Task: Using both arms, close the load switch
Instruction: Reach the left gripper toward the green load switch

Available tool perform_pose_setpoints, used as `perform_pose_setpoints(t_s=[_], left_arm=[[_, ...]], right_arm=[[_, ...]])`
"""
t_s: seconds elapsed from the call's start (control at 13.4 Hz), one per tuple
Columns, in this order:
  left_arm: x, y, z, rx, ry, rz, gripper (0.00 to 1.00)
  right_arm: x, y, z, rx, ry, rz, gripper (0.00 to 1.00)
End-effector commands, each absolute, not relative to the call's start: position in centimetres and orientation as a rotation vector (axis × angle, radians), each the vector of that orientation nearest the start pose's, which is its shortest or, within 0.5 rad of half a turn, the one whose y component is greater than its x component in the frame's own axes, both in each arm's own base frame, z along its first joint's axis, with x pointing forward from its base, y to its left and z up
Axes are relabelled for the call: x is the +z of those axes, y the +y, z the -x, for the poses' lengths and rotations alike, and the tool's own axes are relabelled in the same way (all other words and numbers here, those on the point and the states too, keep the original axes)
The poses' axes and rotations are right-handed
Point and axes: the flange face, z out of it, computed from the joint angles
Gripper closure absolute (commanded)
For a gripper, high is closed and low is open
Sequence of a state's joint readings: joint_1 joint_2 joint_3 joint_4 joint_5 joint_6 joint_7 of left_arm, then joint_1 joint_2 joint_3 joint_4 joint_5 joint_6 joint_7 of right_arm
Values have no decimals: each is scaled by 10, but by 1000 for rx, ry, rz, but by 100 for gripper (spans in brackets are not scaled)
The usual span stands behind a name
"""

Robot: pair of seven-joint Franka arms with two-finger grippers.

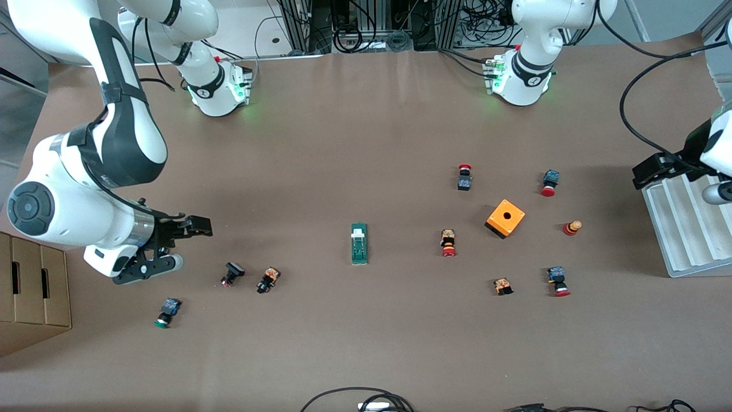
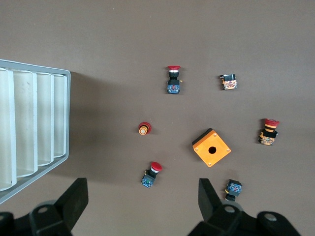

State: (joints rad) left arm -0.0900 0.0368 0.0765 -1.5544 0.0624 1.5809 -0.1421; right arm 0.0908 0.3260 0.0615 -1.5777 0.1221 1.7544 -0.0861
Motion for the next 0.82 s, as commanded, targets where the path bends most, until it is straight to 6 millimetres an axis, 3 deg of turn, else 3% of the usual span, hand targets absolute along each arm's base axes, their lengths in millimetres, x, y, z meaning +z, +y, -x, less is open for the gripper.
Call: perform_pose_setpoints(t_s=[0.0, 0.37, 0.74], left_arm=[[621, -38, -566, -70, -365, 3082, 3], [586, -132, -558, -180, -660, 3085, 2], [522, -218, -541, -346, -770, 3110, 2]], right_arm=[[439, 109, -636, 214, -299, 2964, 0], [425, 119, -641, 201, -315, 2953, 0], [419, 129, -645, 158, -321, 2949, 0]])
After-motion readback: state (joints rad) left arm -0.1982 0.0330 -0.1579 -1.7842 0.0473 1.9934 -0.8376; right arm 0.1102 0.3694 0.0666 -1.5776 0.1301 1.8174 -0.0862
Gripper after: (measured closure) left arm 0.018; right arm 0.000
